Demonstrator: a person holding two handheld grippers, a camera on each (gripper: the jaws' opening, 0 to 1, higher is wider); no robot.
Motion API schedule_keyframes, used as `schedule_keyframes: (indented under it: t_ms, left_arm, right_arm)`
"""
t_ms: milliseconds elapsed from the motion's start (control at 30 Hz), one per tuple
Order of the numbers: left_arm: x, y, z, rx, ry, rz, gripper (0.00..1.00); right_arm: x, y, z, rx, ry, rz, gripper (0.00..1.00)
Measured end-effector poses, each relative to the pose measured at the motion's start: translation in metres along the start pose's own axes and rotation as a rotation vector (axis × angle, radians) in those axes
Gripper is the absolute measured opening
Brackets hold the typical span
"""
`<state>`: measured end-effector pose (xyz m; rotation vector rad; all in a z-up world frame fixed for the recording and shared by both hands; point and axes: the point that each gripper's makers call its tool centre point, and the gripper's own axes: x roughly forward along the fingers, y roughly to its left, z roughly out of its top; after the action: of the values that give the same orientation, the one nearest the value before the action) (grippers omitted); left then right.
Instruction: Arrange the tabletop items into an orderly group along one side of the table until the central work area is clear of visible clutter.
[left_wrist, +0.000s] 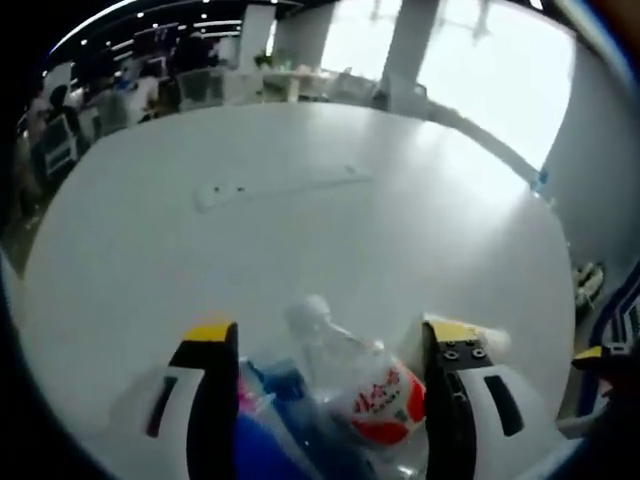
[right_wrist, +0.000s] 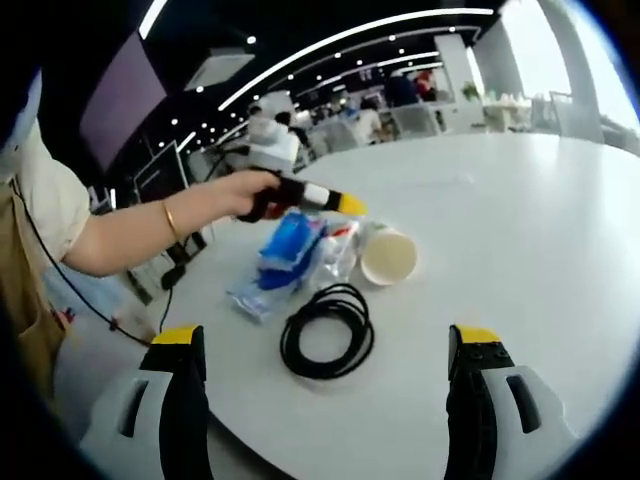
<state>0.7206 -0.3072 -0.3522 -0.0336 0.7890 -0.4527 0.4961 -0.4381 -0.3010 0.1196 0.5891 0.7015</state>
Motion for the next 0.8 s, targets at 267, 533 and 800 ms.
schedule_keyframes:
  t_ms: [267,533,800]
  left_arm:
    - [0.008,0.000,0.002,-0.105,0.022,-0.012,0.60]
    - [0.013,0.003,-0.001,-0.126,0.066,0.003,0.59]
    - [0.004,-0.004,-0.017,-0.155,0.127,0.024,0.62]
  right_arm:
    - [0.000,-0.001,0.000,0.013,-0.003,-0.001,1.00]
    - [-0.001,-0.002,0.000,0.016,-0.006,-0.004,1.00]
    - [-0.001,-0.003,0.000,0.023,-0.004,-0.004,1.00]
